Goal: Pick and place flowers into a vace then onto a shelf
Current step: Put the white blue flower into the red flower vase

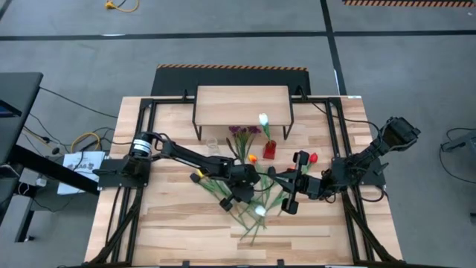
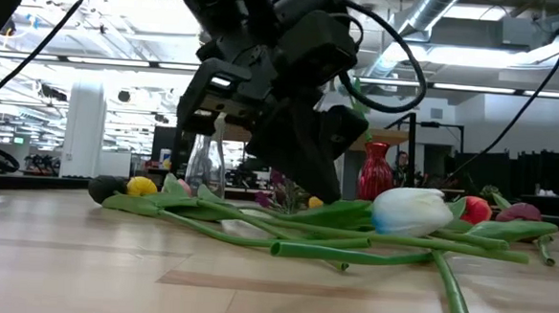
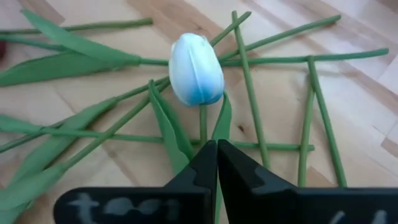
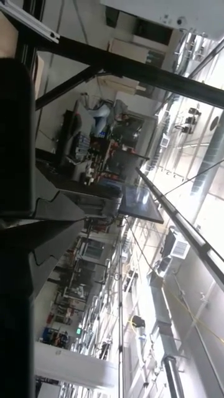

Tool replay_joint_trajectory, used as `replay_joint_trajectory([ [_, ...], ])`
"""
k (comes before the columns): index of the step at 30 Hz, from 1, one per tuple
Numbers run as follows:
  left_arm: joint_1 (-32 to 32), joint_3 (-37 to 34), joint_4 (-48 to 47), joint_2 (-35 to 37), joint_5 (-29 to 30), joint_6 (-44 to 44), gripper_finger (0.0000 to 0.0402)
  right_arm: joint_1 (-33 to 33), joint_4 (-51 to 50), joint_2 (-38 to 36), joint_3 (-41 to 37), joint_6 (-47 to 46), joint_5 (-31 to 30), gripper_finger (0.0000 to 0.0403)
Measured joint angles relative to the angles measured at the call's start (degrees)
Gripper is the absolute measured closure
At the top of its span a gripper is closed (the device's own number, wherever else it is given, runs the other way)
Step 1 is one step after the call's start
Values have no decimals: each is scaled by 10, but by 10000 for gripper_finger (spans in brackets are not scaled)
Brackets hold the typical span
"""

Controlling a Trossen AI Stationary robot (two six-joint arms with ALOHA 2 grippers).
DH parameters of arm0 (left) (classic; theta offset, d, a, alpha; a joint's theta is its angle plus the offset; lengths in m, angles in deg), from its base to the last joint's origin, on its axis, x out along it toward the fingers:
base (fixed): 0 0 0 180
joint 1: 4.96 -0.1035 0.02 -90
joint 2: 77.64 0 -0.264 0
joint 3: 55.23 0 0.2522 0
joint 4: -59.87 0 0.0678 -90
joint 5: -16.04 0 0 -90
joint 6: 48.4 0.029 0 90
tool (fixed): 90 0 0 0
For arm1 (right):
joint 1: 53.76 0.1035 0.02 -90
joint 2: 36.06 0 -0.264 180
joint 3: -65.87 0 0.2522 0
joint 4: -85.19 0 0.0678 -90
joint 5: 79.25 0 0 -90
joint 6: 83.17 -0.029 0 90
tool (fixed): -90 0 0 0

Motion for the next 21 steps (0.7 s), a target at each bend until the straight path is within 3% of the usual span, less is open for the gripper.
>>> replay_joint_trajectory([
  [10, 9, 41, -93, 0, 54, 10, 401, 13, 0, 0, 0, 14, -1, 403],
  [21, 22, 44, -96, 2, 86, 25, 401, 26, 1, 0, 0, 30, -2, 403],
])
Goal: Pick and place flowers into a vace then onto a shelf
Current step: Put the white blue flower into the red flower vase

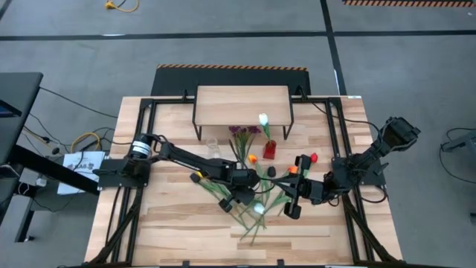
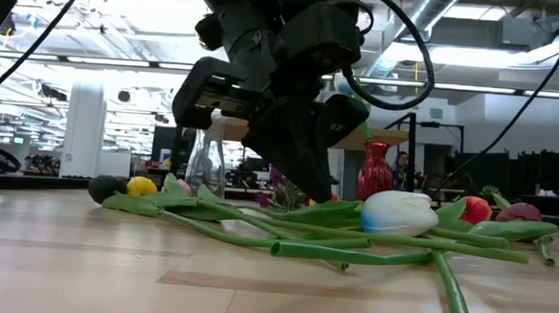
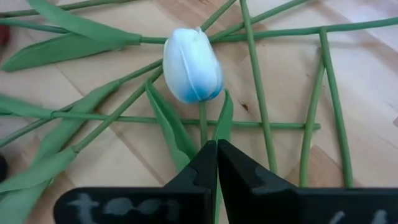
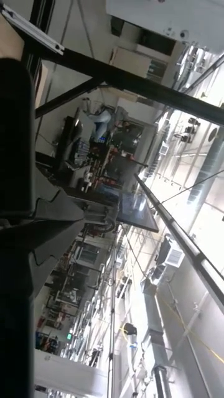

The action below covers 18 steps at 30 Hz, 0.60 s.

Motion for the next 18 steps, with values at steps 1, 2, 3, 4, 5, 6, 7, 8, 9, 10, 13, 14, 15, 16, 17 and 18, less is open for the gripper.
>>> replay_joint_trajectory([
  [1, 0, 0, 0, 2, 2, 0, 401, 0, 0, 0, 0, 0, 0, 403],
  [2, 0, 0, 1, 4, 6, 0, 401, 0, 0, 0, 0, 0, 0, 403],
  [3, 0, 0, -3, 8, 10, 2, 401, 0, 0, 0, 0, 0, -1, 403],
  [4, 0, 0, -6, 11, 13, 4, 401, 0, 0, 0, 0, 0, -1, 403],
  [5, 0, 0, -2, 14, 16, 5, 401, 0, 0, 0, 0, 0, -2, 403],
  [6, 0, 0, -3, 18, 21, 6, 401, -1, 0, 0, 0, 0, -2, 403],
  [7, 1, 0, -7, 20, 23, 6, 401, -1, 0, 0, 0, 0, -2, 403],
  [8, 2, 0, -6, 22, 24, 7, 401, -1, 1, 0, 0, 0, -2, 403],
  [9, 3, 0, -3, 22, 29, 9, 401, -1, 0, 0, 0, 0, -3, 403],
  [10, 5, 0, -5, 23, 32, 10, 401, -1, 0, 0, 0, 0, -3, 403],
  [13, 9, 0, -8, 26, 34, 11, 401, -1, 0, 0, 0, 0, -5, 403],
  [14, 10, 0, -11, 26, 34, 13, 401, -1, 0, 0, 0, 0, -5, 403],
  [15, 12, 0, -16, 26, 34, 15, 401, -1, 0, 0, 0, 0, -5, 403],
  [16, 13, 0, -19, 26, 34, 15, 401, -1, 0, 0, 0, 0, -5, 403],
  [17, 15, 0, -19, 26, 33, 16, 401, -1, 0, 0, 0, 0, -6, 403],
  [18, 16, 0, -20, 26, 33, 19, 402, -1, 0, 0, 0, 0, -6, 403],
])
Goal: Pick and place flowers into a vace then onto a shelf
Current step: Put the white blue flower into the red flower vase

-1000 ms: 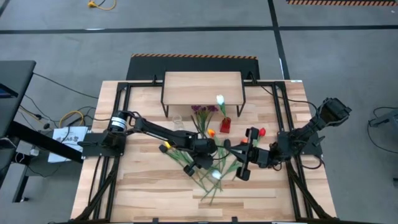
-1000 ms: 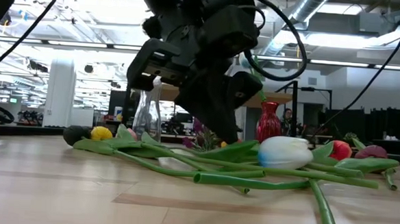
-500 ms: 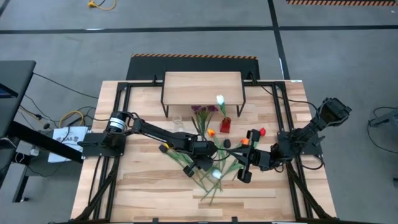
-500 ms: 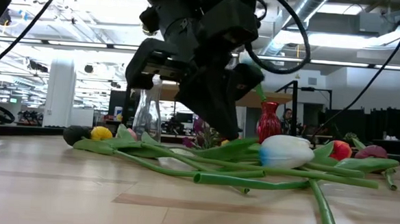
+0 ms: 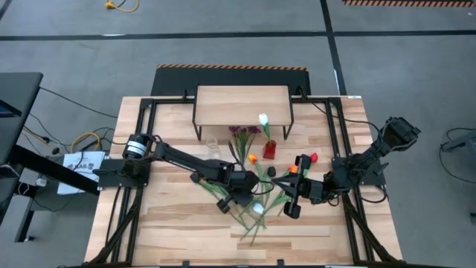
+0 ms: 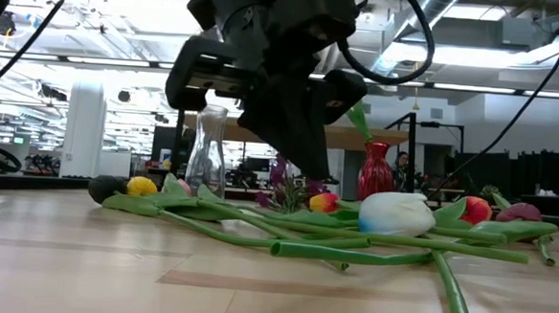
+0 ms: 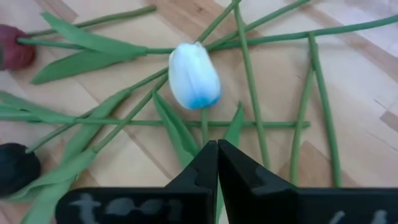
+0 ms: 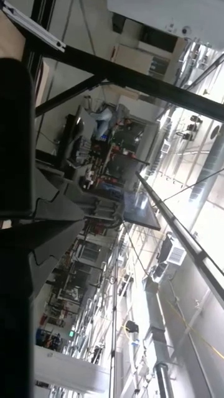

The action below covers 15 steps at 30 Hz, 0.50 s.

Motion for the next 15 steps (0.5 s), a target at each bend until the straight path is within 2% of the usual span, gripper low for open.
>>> replay_joint_trajectory([
  [7, 2, 0, -3, -8, 0, 2, 387, 0, 0, 0, 0, 0, 0, 403],
  [15, 3, 0, 16, -26, 2, 5, 299, 0, 0, 0, 0, 0, 1, 403],
])
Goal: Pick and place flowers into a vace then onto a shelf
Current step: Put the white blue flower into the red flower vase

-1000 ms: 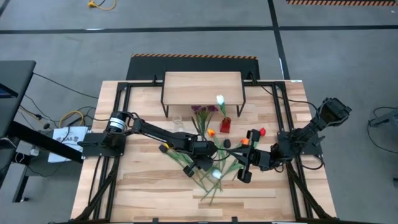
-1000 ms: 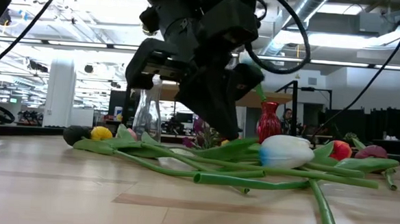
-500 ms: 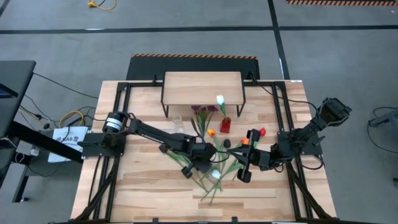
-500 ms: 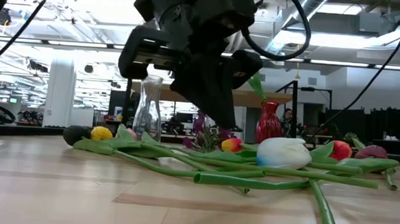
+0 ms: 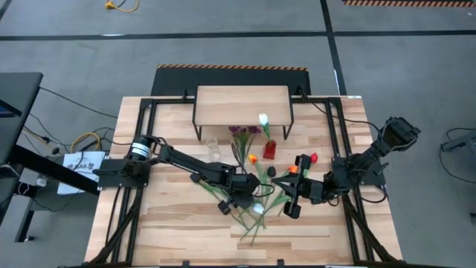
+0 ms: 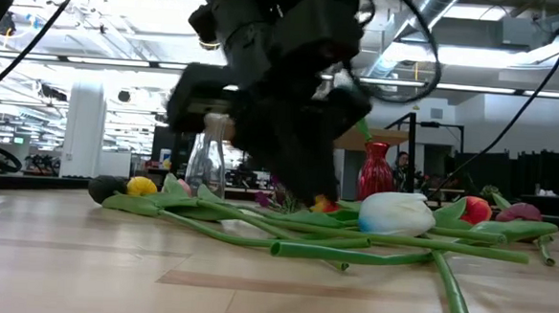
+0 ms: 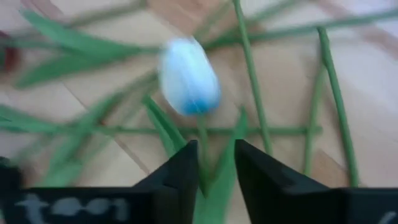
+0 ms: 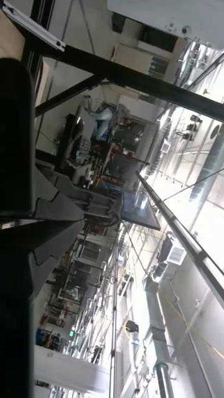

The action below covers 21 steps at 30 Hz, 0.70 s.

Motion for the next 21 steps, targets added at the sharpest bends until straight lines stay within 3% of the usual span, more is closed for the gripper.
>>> replay_joint_trajectory([
  [8, -8, 0, 0, 0, 1, -14, 246, 0, 0, 0, 0, 0, 3, 403],
  [21, -23, 11, -9, -36, -61, -41, 267, -1, 0, 0, 3, 0, 3, 403],
])
